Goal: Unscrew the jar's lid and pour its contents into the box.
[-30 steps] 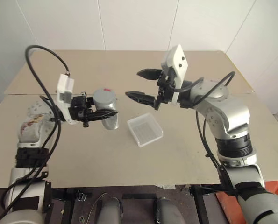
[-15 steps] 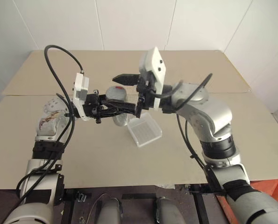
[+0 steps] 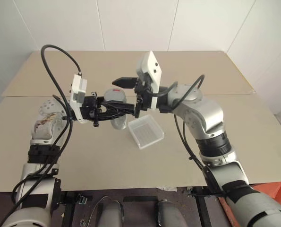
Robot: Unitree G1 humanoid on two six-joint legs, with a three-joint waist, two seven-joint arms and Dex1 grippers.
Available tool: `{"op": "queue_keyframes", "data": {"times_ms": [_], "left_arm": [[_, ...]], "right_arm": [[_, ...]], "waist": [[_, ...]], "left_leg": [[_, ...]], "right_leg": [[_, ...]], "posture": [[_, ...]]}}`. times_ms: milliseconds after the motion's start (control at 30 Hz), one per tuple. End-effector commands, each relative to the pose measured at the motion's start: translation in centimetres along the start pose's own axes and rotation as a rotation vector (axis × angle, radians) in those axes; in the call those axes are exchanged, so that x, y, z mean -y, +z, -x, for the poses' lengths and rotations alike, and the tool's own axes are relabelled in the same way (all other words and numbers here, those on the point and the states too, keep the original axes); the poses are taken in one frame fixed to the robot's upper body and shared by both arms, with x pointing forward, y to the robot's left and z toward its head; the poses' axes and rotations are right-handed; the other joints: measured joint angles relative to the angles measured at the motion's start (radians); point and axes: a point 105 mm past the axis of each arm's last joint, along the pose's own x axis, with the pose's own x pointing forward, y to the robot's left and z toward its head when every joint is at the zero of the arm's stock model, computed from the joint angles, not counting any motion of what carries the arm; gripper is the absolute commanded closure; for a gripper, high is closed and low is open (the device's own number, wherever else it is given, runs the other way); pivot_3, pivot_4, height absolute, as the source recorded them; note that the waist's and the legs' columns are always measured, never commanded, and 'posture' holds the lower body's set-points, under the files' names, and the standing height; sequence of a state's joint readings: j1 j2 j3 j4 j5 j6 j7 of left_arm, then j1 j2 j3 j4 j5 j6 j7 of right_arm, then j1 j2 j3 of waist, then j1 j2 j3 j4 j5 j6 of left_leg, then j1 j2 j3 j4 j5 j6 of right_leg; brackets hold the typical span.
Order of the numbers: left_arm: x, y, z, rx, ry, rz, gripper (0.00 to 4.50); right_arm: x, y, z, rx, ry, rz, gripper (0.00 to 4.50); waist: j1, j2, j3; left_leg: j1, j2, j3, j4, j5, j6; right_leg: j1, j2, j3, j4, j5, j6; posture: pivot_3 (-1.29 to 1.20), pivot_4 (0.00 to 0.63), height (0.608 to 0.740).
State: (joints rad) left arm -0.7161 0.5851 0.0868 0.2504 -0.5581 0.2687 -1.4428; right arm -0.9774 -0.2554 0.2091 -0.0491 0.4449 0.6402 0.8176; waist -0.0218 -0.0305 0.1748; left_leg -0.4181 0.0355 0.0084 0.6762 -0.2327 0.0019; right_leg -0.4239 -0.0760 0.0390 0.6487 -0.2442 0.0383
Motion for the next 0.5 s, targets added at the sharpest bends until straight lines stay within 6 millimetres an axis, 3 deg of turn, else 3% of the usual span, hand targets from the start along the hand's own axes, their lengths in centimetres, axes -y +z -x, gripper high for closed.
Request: {"op": "queue_keyframes", "data": {"times_ms": [33,500], "left_arm": [[0.6,1.4,0.5,0.029,-0.019,-0.042,2.45],[1.0,1.7,1.2,0.017,-0.014,-0.041,2.45]], "right_arm": [[1.5,1.9,1.7,0.057,-0.058,0.059,0.01],[1.8,1.2,3.8,0.031,-0.065,0.078,0.01]], "waist": [[0.0,0.0,0.0],[0.003,0.0,0.0]], "left_leg": [[0.0,0.0,0.0,0.0,0.0,0.0],[0.0,0.0,0.0,0.0,0.0,0.0]], "right_leg": [[0.0,0.0,0.0,0.0,0.0,0.0],[0.0,0.0,0.0,0.0,0.0,0.0]], "posture": [[0.0,0.15,0.74],[0.0,0.15,0.74]]}}
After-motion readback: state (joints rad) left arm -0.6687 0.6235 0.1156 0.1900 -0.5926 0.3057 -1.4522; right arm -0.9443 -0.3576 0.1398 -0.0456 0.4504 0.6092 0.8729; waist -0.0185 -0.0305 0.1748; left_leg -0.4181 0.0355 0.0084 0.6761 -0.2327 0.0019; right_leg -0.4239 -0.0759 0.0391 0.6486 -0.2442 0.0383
